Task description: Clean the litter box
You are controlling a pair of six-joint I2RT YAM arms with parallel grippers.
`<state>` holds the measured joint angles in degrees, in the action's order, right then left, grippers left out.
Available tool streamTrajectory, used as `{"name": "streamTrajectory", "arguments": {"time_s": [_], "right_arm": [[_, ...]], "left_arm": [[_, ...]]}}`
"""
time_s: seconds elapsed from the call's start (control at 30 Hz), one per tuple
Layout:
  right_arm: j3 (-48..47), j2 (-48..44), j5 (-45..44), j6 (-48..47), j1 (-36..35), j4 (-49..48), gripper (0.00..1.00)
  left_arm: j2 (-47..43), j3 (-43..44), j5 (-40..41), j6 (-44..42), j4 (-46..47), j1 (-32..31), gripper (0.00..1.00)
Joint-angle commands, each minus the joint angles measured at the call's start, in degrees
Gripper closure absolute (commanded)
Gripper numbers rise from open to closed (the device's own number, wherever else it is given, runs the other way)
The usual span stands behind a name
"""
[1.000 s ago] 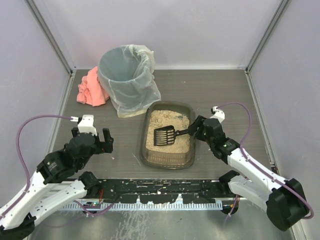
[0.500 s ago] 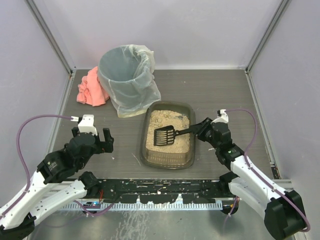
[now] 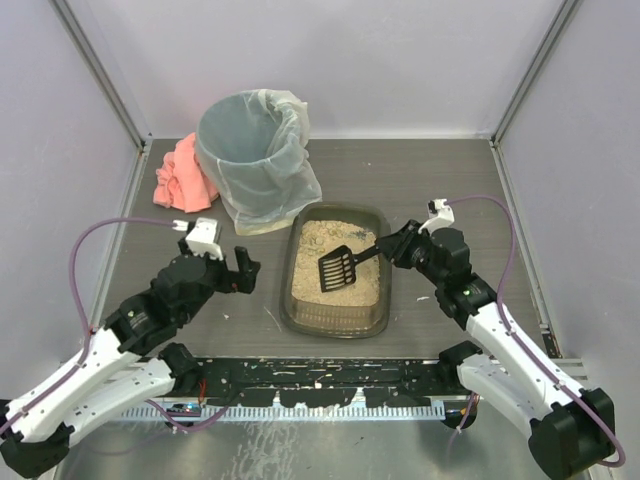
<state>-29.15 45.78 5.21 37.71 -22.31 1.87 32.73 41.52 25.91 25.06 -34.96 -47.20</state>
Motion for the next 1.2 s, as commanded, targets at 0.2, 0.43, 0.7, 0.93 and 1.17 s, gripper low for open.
{"name": "streamTrajectory", "arguments": {"time_s": [0.2,0.43,0.7,0.93,1.17], "right_arm": [[-11.1,2.9,4.5,-5.3,0.2,4.4,0.99],[-18.7,7.7,8.6,-6.2,0.2,7.3,0.99],[-22.9,10.1,13.0,-5.9,0.1,8.9,0.99],[-24.9,11.1,14.9,-6.1,0.0,9.7,0.99],[-26.2,10.4,15.1,-7.0,0.0,11.3,0.99]], "left_arm": [[11.2,-6.7,-16.6,-23.1,52.7,-0.2,0.02],[23.5,-3.1,-29.6,-31.5,65.8,-1.0,0.02],[35.1,2.1,-32.2,-34.9,72.5,-3.1,0.23],[42.7,5.6,-35.8,-35.5,73.5,-6.3,0.28],[45.6,4.0,-32.8,-37.3,72.3,-8.2,0.28]]}}
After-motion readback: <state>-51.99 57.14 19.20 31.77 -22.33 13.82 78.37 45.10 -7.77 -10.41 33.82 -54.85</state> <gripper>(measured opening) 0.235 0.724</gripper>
